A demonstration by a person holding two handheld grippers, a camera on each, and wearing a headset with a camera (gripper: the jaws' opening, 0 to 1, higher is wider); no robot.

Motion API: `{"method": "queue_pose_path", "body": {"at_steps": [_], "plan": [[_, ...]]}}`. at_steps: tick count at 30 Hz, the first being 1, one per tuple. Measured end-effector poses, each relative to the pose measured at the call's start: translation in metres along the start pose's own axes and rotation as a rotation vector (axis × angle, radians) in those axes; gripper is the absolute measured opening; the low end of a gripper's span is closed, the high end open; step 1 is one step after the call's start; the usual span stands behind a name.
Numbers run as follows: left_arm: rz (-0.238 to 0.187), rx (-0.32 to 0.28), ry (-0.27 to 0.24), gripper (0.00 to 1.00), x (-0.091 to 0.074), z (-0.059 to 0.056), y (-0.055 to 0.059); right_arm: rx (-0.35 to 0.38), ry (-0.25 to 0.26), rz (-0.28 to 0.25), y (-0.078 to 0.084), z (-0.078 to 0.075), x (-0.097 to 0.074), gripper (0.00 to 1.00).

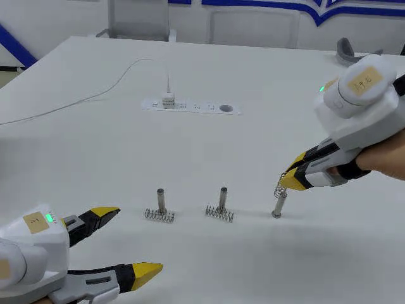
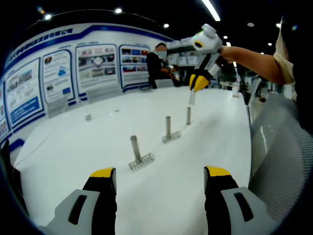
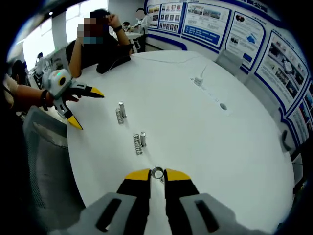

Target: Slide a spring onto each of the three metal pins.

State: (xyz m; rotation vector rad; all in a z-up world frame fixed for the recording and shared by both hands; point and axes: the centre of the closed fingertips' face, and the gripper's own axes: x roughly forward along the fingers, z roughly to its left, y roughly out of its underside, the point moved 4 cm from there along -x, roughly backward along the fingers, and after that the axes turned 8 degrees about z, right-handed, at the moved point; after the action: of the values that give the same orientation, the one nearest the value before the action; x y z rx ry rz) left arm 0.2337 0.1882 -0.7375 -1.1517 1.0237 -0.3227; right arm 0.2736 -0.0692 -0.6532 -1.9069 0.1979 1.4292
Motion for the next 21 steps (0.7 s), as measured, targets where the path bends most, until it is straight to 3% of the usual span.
{"method": "queue_pose_path", "body": {"at_steps": [8,21], "plan": [[-0.001,-0.002,-0.002,0.74,-0.001,0.001,0.001,0.024,0.020,0.004,0.000,-0.012,-0.003,0.12],[0.003,-0.008,-0.006,0.74,-0.002,0.001,0.003,0.050,0.008,0.033,0.010,-0.018,0.012,0.12]]}}
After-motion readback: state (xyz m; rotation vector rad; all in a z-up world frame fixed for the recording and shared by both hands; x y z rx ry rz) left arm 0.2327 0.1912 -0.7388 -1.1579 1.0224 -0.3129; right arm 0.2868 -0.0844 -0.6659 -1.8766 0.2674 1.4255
